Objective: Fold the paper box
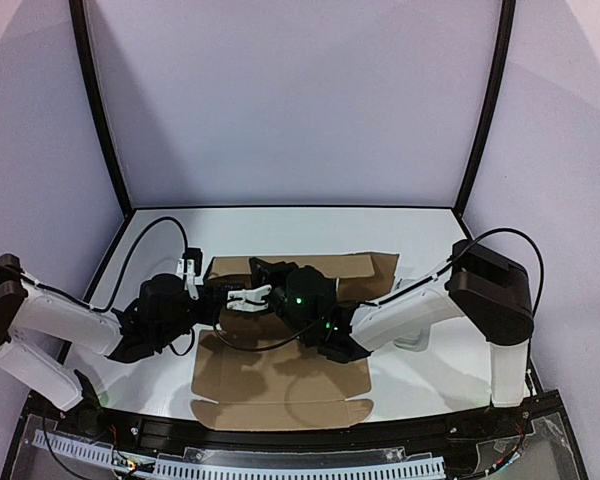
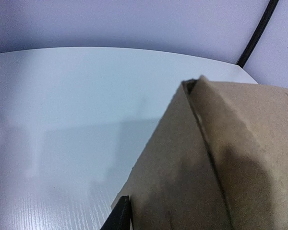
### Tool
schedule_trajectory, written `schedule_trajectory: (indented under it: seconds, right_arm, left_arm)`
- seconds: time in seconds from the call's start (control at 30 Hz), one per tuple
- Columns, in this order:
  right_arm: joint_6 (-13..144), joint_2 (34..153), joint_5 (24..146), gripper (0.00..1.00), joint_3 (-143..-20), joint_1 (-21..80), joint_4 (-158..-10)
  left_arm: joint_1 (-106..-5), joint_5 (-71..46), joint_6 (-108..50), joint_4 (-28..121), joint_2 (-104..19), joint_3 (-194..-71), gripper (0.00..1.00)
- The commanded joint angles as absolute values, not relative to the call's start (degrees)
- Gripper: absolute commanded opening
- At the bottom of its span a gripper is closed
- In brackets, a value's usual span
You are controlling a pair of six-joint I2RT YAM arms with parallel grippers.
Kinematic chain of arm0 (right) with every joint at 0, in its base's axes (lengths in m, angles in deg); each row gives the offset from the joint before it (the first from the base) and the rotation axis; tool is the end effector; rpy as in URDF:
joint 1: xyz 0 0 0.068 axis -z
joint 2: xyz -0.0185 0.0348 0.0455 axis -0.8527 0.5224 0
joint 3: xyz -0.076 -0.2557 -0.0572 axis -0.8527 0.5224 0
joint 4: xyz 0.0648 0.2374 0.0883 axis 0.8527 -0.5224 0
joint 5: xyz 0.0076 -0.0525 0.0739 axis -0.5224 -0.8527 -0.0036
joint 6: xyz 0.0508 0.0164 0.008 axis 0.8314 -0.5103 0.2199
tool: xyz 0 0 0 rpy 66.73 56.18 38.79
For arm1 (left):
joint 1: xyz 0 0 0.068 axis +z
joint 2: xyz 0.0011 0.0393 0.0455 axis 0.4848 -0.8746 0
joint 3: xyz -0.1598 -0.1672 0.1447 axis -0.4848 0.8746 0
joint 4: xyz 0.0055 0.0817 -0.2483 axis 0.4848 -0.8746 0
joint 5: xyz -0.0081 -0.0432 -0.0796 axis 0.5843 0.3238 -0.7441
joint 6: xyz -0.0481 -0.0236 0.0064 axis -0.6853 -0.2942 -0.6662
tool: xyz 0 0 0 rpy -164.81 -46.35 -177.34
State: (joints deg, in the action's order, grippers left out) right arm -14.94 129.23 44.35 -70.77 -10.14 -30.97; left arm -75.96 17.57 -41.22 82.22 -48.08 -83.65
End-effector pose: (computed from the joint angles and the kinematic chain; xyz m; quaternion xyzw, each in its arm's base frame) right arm 0.1788 0.4042 0.1955 -0.5717 0.4091 -0.2281 0.6736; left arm 0.1880 -0.1818 0.1612 0.0588 0.8109 -0.1957 0.5484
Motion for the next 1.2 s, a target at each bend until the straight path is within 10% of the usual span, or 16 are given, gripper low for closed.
schedule_trajectory:
  seconds: [0.0,0.7,1.17]
  right_arm:
    - [-10.2,128.3,45.2,0.00,-68.4,-11.6,-34.7]
    - [-3.7,127.8,44.9,0.04,-72.6,-13.5,-42.7]
    - [3.8,120.1,42.0,0.86,-73.3,-13.7,-44.2]
  left_arm:
    - [-74.1,28.5,-43.7,79.0,-49.8,-84.5,0.17]
    - [-78.5,37.9,-41.7,67.7,-57.9,-97.3,0.04]
    - [-79.0,47.8,-48.1,55.9,-60.5,-102.2,0.01]
